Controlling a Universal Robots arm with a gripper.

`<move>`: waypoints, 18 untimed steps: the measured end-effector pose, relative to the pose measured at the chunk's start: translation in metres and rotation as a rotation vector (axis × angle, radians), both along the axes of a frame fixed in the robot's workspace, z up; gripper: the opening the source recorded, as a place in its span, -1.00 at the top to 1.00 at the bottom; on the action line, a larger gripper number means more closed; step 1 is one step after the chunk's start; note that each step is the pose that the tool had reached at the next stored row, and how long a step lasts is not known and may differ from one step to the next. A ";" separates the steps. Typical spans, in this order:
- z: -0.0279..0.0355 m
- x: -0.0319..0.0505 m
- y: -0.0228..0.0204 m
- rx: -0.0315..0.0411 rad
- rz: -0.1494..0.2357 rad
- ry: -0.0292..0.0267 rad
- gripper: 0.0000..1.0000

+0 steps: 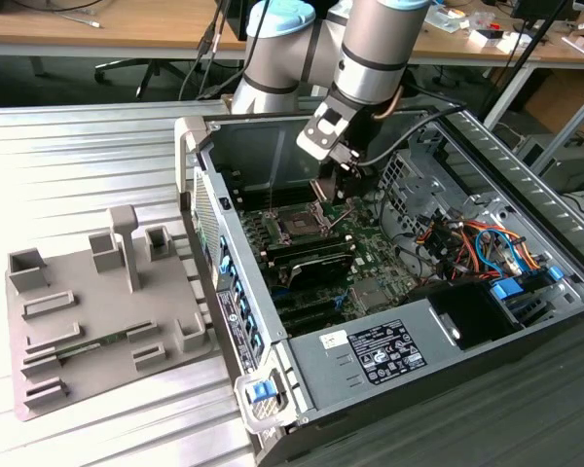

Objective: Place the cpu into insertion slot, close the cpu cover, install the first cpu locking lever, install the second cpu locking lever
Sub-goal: 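Place the cpu into insertion slot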

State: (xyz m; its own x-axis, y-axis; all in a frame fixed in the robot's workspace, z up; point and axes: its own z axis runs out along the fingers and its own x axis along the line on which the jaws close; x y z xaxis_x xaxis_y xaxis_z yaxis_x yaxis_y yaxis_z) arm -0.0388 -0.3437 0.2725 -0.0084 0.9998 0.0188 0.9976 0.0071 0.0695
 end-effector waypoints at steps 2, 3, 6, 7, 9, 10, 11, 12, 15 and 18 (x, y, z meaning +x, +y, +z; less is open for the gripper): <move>-0.0005 0.0000 0.0000 0.0000 0.000 0.0000 -0.10; -0.0007 0.0000 0.0000 0.0000 0.000 0.0000 -0.10; -0.0013 -0.0001 0.0000 0.0000 0.000 0.0000 -0.10; -0.0015 -0.0001 0.0000 0.0000 0.000 0.0000 -0.10; -0.0020 -0.0002 0.0000 0.0000 0.000 0.0001 -0.10; -0.0023 -0.0002 0.0000 0.0000 0.000 0.0000 -0.10; -0.0025 -0.0003 0.0000 0.0000 0.000 0.0000 -0.10; -0.0027 -0.0003 0.0000 0.0000 0.000 0.0000 -0.10; -0.0036 -0.0006 0.0000 0.0000 0.000 0.0001 -0.10; -0.0042 -0.0009 0.0000 0.0001 0.000 0.0000 -0.10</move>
State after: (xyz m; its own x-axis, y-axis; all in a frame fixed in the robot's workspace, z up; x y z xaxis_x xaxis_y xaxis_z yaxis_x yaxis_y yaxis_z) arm -0.0397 -0.3437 0.2683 -0.0084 0.9998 0.0189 0.9976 0.0070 0.0695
